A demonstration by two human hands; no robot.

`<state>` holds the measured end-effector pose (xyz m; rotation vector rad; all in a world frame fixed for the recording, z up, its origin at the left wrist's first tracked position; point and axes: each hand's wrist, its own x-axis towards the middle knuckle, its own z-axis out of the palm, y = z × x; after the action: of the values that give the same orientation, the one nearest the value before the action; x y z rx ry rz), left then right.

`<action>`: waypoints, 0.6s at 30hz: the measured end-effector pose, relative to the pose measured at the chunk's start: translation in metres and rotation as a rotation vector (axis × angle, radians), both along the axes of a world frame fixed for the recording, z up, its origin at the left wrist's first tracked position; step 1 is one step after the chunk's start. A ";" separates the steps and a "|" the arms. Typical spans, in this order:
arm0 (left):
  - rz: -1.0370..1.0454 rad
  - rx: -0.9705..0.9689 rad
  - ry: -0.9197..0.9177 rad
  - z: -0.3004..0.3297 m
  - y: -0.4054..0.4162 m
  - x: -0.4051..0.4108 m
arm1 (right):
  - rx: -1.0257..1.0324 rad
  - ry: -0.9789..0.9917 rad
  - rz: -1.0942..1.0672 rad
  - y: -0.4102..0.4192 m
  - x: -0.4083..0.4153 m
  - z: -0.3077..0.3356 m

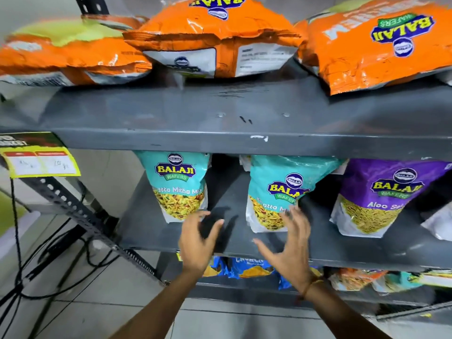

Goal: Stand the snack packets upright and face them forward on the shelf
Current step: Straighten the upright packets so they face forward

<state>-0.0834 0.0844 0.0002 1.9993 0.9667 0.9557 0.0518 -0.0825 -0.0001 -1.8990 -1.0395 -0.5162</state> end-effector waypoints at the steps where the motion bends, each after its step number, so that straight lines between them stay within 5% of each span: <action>1: 0.102 0.023 -0.054 0.002 0.007 -0.010 | -0.009 -0.096 0.086 0.010 -0.012 0.001; 5: 0.307 -0.116 -0.083 0.001 0.057 -0.033 | -0.190 -0.029 0.346 0.072 -0.043 0.014; 12: -0.083 -0.418 0.087 -0.002 0.128 -0.050 | -0.319 0.988 0.398 0.173 -0.033 0.004; 18: -0.187 -0.433 0.061 -0.004 0.143 -0.058 | -0.314 1.128 0.441 0.180 -0.032 -0.013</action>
<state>-0.1414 0.2269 -0.0040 1.7206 0.9103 0.5317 0.0200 0.0971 -0.0136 -1.7061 -0.7096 0.9348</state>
